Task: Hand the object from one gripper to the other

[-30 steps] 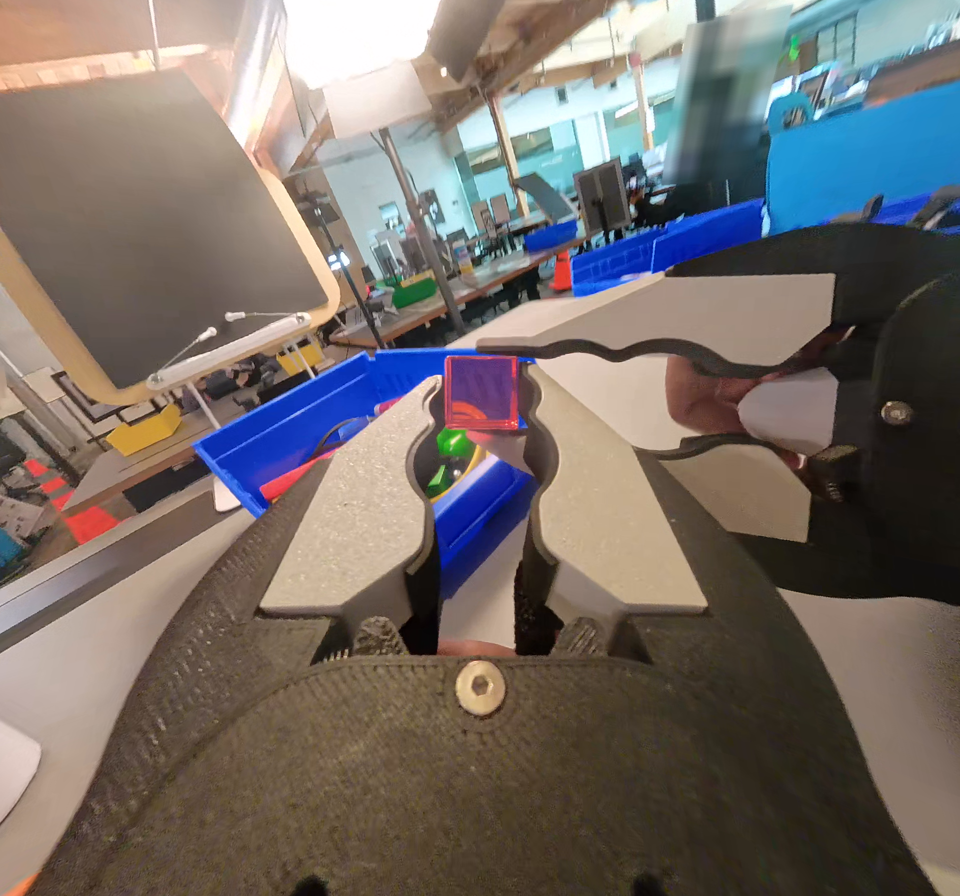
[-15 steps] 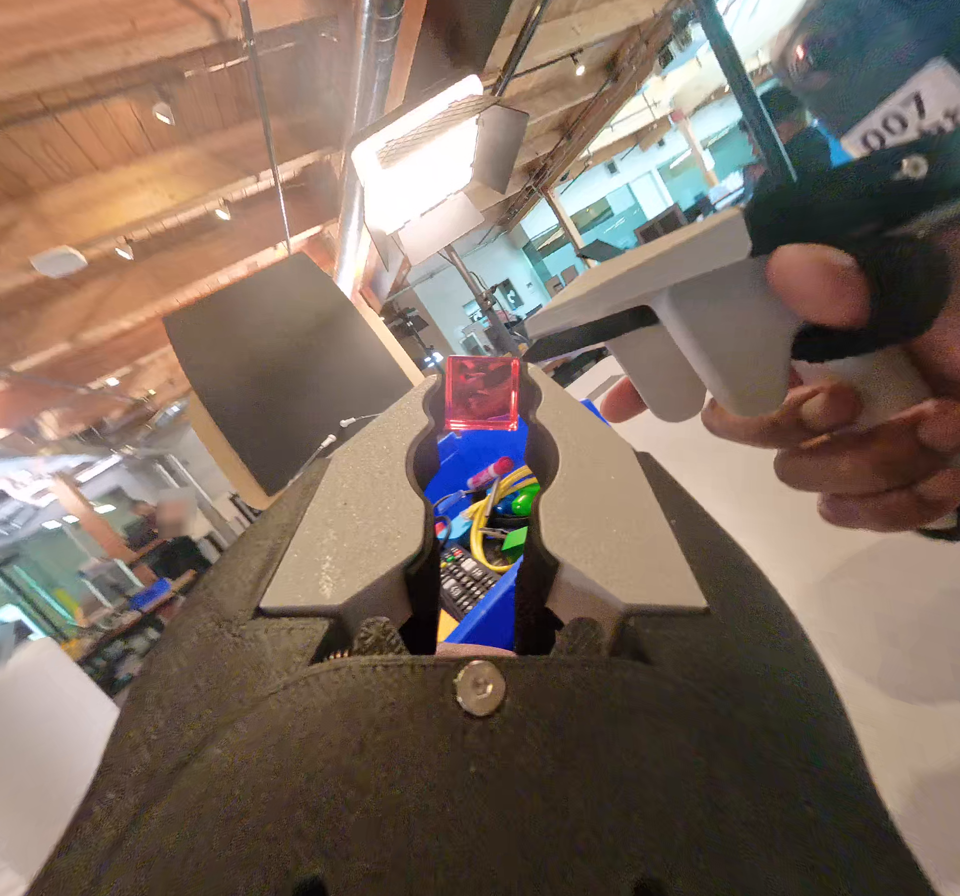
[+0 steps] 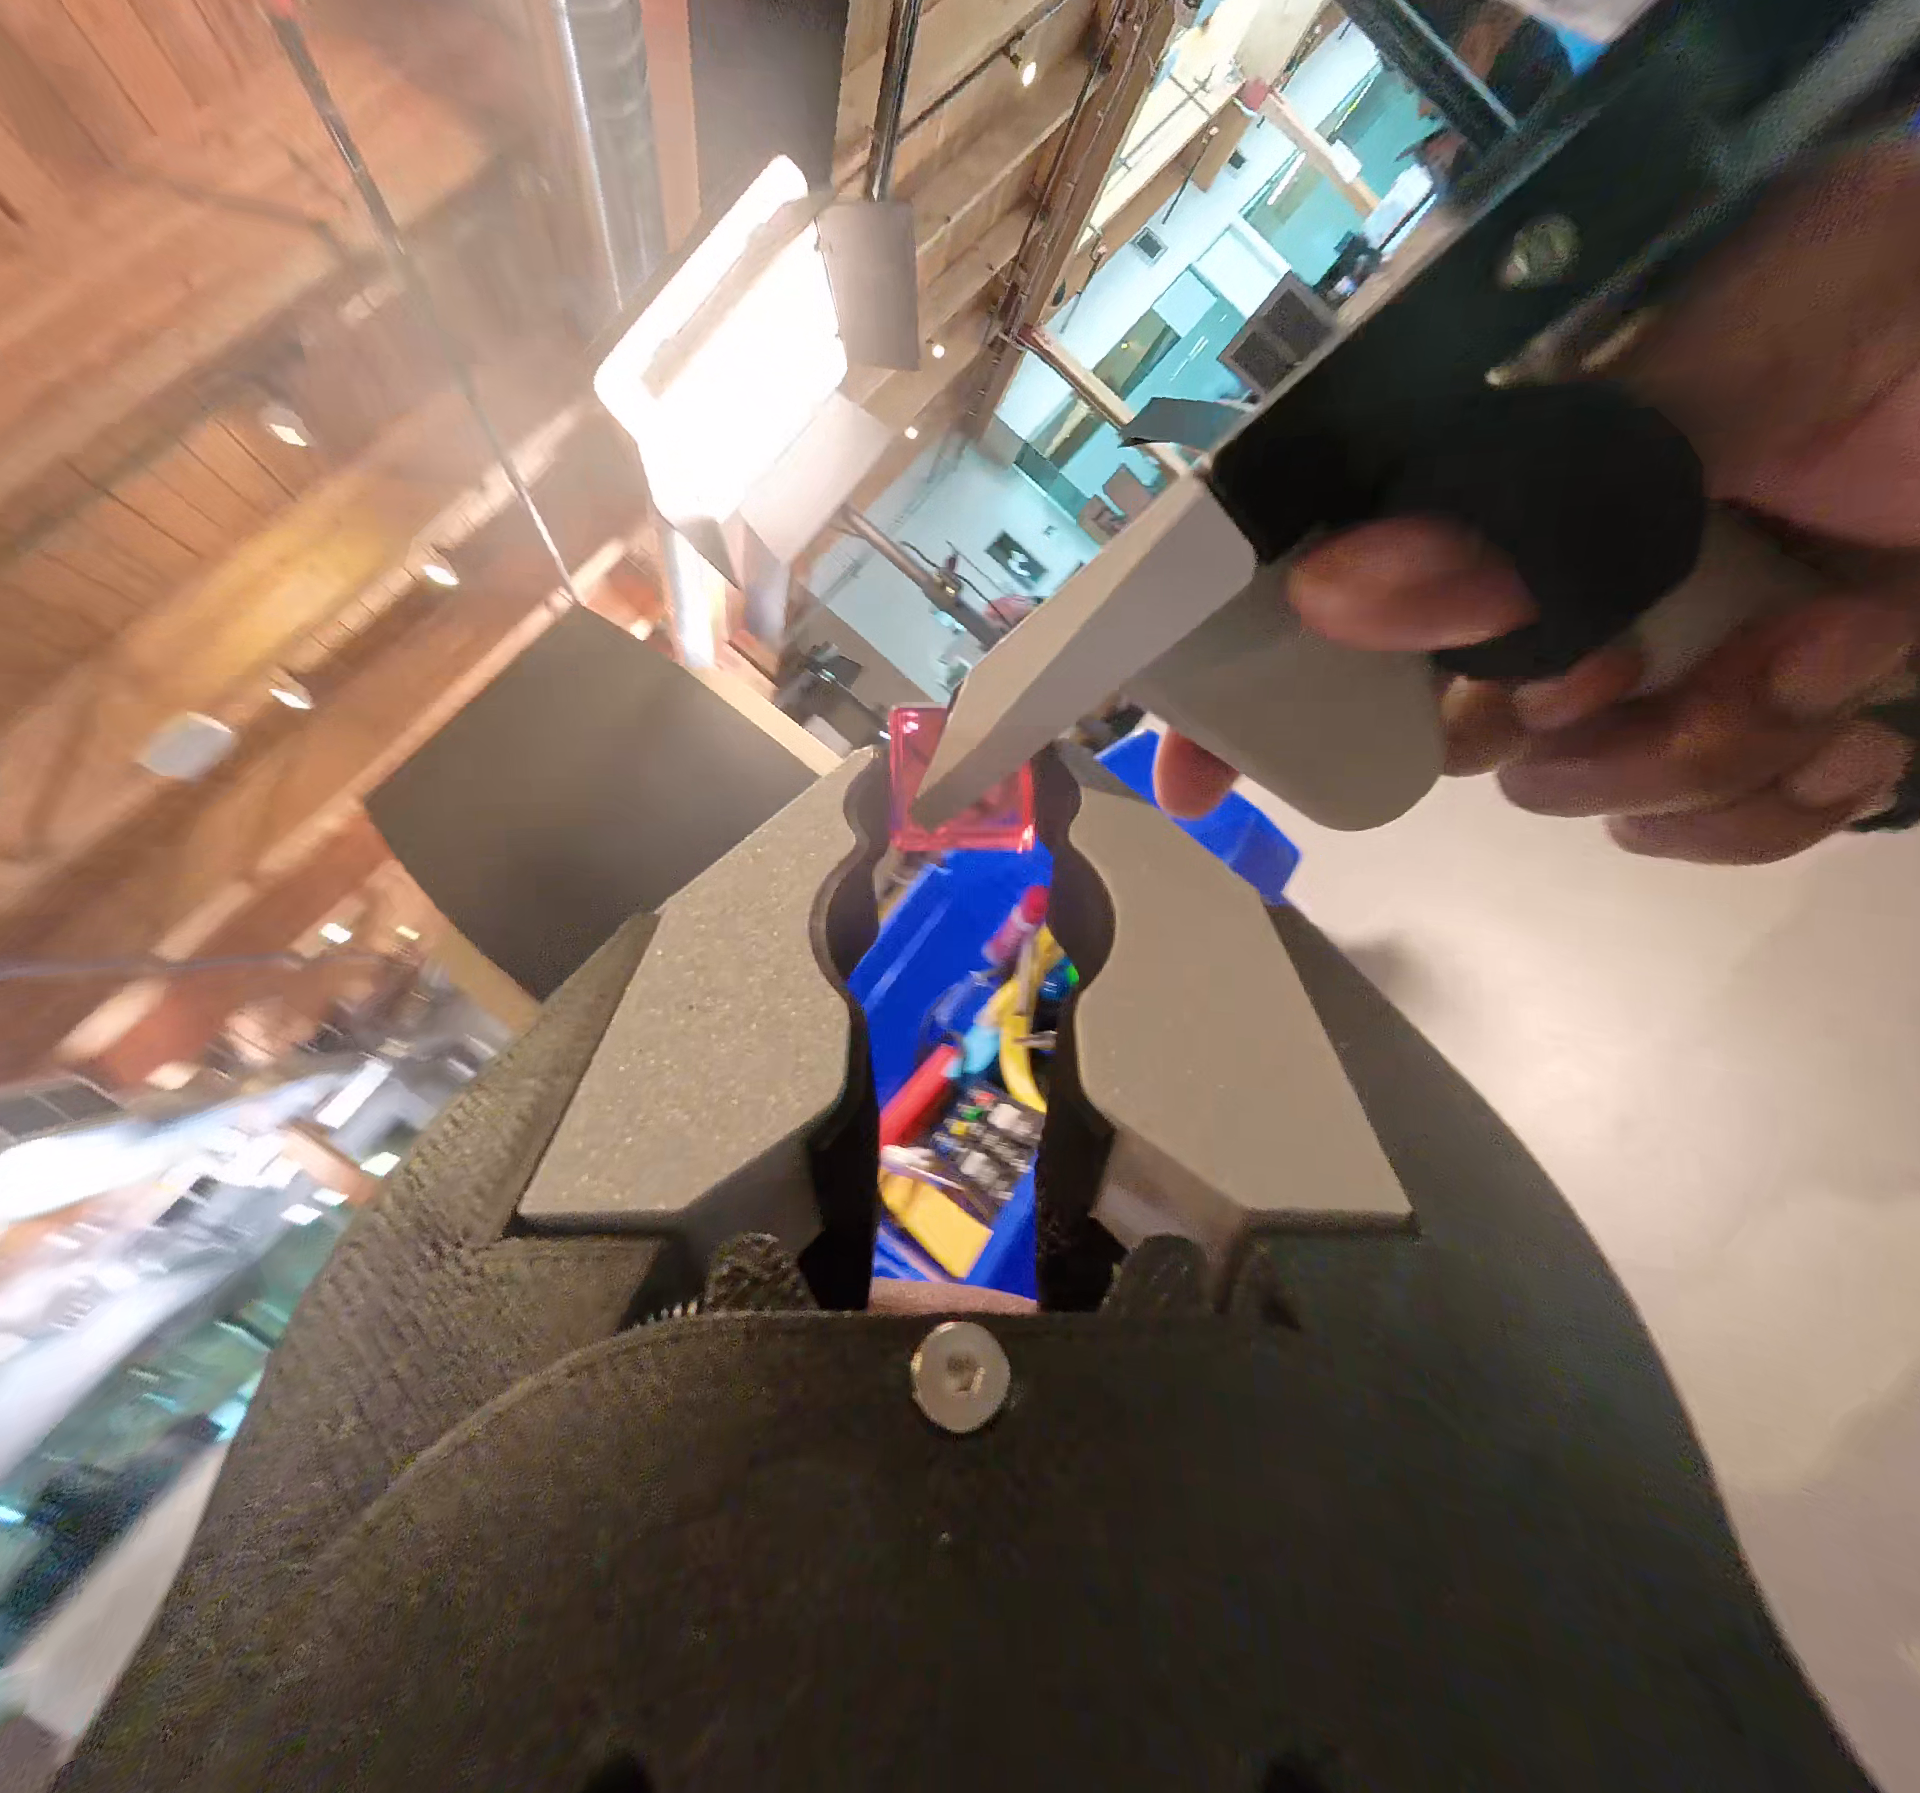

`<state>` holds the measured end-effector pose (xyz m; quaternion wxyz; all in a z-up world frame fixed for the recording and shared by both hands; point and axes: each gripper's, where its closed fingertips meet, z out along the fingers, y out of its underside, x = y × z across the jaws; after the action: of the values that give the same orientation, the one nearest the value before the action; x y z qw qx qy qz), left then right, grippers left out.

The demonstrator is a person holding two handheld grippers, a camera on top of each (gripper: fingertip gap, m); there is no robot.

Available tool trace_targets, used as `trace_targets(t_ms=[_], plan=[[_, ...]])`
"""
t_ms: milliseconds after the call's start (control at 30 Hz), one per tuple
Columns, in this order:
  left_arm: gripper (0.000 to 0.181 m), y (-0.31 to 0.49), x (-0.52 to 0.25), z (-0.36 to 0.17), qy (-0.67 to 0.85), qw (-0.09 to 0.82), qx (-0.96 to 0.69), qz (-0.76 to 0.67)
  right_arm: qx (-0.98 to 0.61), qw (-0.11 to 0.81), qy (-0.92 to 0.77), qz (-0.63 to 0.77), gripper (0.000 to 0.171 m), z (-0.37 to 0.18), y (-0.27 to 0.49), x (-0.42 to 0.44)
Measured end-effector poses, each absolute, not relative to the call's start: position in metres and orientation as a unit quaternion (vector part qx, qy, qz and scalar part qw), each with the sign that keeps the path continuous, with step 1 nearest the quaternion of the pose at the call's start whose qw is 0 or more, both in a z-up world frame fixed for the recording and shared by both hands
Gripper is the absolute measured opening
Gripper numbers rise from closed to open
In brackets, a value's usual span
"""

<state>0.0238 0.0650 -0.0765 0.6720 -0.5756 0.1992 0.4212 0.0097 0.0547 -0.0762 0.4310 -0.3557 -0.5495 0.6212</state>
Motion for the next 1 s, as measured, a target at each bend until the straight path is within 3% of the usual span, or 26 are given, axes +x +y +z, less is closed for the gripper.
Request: trace_targets(t_ms=[67,233,367,467,633,767,900,1000], plan=[[0.029,0.068,0.014,-0.085,0.159,0.685,-0.619,0.350,-0.369,0.536,-0.529,0.544,0.027,-0.072,0.078,0.006],[0.058,0.070,0.000,-0.097,0.014,0.721,-0.691,0.055,-0.322,0.718,-0.527,0.321,0.027,-0.069,0.101,0.006],[0.066,0.064,0.017,-0.086,-0.036,0.730,-0.648,-0.215,-0.238,0.768,-0.538,0.255,0.027,-0.066,0.079,0.007],[0.065,0.058,0.019,-0.078,-0.053,0.727,-0.613,-0.306,-0.194,0.777,-0.540,0.259,0.027,-0.064,0.065,0.011],[0.059,0.053,0.030,-0.072,-0.039,0.718,-0.588,-0.370,-0.143,0.781,-0.537,0.285,0.027,-0.059,0.045,0.020],[0.026,0.048,0.039,-0.068,-0.007,0.727,-0.578,-0.371,-0.136,0.780,-0.539,0.288,0.027,-0.060,0.041,0.020],[0.026,0.047,0.022,-0.063,-0.009,0.772,-0.583,-0.252,-0.161,0.765,-0.537,0.317,0.027,-0.059,0.044,0.019],[0.026,0.039,-0.003,-0.053,-0.024,0.815,-0.572,-0.092,-0.229,0.701,-0.541,0.405,0.030,-0.059,0.053,0.016]])
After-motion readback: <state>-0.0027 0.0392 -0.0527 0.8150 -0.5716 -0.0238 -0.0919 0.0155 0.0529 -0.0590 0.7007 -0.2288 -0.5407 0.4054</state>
